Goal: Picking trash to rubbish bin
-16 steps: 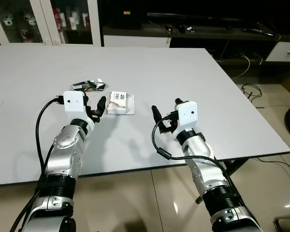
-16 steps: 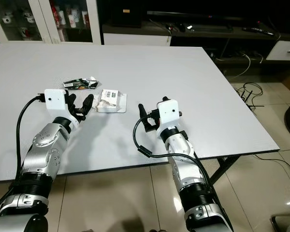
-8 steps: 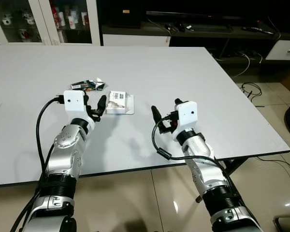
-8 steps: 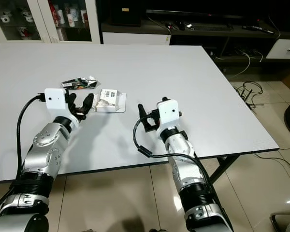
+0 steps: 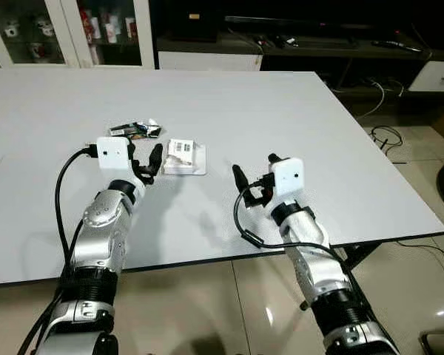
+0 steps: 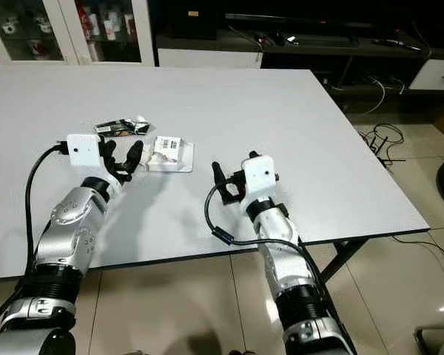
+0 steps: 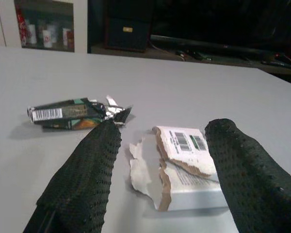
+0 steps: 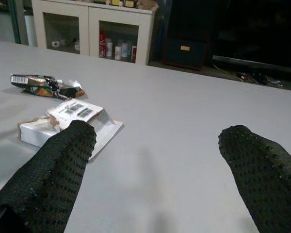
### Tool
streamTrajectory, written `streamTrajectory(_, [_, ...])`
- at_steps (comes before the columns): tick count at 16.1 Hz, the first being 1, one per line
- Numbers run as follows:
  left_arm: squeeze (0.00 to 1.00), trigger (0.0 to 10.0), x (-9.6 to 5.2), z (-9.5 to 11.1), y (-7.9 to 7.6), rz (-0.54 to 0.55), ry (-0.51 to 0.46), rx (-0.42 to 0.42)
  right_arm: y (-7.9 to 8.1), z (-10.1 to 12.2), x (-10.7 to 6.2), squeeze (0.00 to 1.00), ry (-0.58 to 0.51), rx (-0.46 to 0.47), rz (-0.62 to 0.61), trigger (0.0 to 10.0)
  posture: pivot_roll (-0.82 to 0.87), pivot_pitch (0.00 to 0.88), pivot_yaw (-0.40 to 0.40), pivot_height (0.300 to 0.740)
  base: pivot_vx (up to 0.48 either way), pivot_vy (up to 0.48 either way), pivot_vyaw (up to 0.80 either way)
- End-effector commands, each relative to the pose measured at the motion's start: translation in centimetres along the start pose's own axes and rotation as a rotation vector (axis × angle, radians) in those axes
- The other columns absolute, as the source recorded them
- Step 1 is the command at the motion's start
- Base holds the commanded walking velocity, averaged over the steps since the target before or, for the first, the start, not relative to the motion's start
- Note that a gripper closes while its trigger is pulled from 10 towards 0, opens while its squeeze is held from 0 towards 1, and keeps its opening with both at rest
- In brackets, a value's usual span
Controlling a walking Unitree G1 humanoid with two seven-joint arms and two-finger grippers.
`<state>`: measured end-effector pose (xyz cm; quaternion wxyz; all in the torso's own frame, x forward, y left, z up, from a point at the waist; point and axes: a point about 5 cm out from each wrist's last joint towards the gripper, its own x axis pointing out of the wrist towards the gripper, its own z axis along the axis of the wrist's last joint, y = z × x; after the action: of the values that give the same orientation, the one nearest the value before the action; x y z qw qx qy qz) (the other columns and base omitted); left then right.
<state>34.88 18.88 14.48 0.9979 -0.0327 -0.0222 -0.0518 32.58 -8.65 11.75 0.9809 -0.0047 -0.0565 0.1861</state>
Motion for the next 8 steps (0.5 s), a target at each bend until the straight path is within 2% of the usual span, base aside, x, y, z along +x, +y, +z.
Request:
streamTrajectory(1, [0.00, 10.0, -0.09, -0.02, -0.59, -0.009, -0.001, 0.014, 0.02, 0.11, -0.16, 0.00, 0.000, 0.007, 0.003, 10.0, -0.02, 0.058, -0.074, 0.740, 0.000, 0.000, 0.00])
streamTrajectory(8, [0.00, 10.0, -0.33, -0.34, -1.25, -0.030, 0.005, 0.017, 0.21, 0.11, -0.42, 0.00, -0.003, 0.019, 0.003, 10.0, -0.02, 0.054, -0.074, 0.740, 0.000, 0.000, 0.00])
